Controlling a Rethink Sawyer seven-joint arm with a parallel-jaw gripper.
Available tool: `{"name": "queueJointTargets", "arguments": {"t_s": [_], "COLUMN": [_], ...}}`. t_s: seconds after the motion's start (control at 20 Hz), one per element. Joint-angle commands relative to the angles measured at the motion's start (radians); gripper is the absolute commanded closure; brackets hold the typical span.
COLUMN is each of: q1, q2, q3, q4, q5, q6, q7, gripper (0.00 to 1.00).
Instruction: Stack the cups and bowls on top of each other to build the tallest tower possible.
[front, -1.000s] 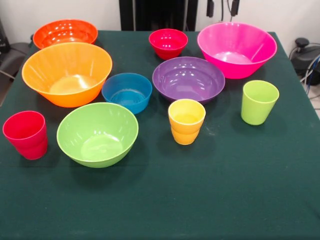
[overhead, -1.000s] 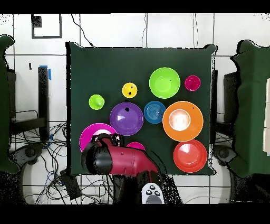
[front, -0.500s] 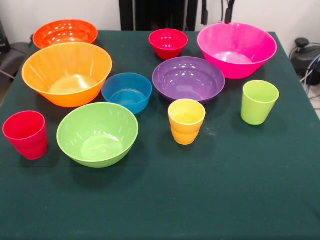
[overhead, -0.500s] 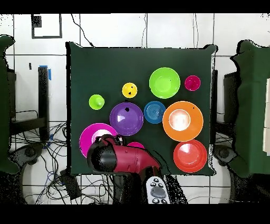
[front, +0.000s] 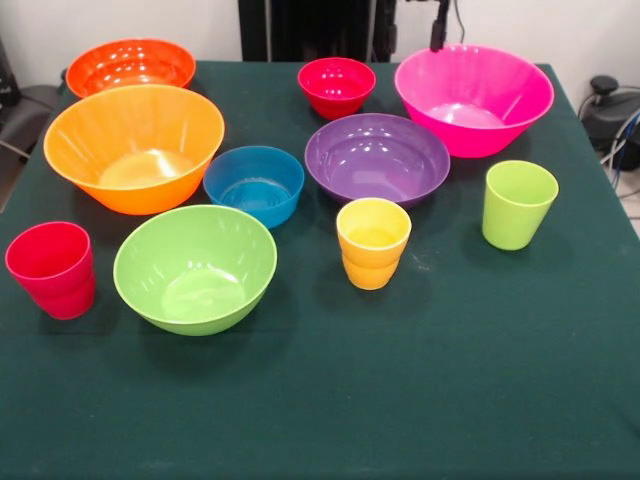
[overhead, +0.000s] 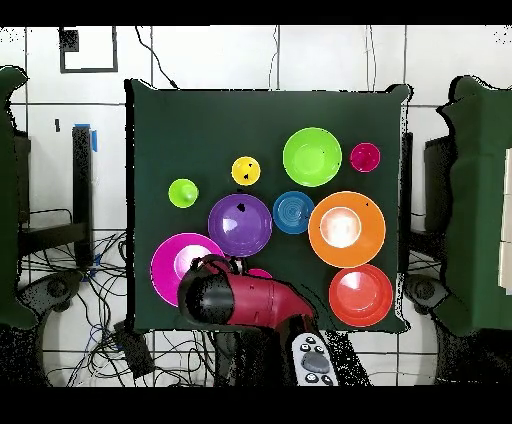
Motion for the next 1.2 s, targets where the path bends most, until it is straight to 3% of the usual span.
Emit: {"name": "queueJointTargets", "arguments": {"t_s": [0.05,0.75,1.2], "q1": [-0.052,-0.087,-0.058], "q2": [0.056,0.074,0.077], "q3": [0.093,0.110,0.100], "q4": [-0.055,-0.093,-0.106], "q5": [-0.086,-0.129,-0.125], "q6": [0.001,0.024,0.031], "q7": [0.039,0.040,0.065], "gripper": [0.00,0.00,0.00]}}
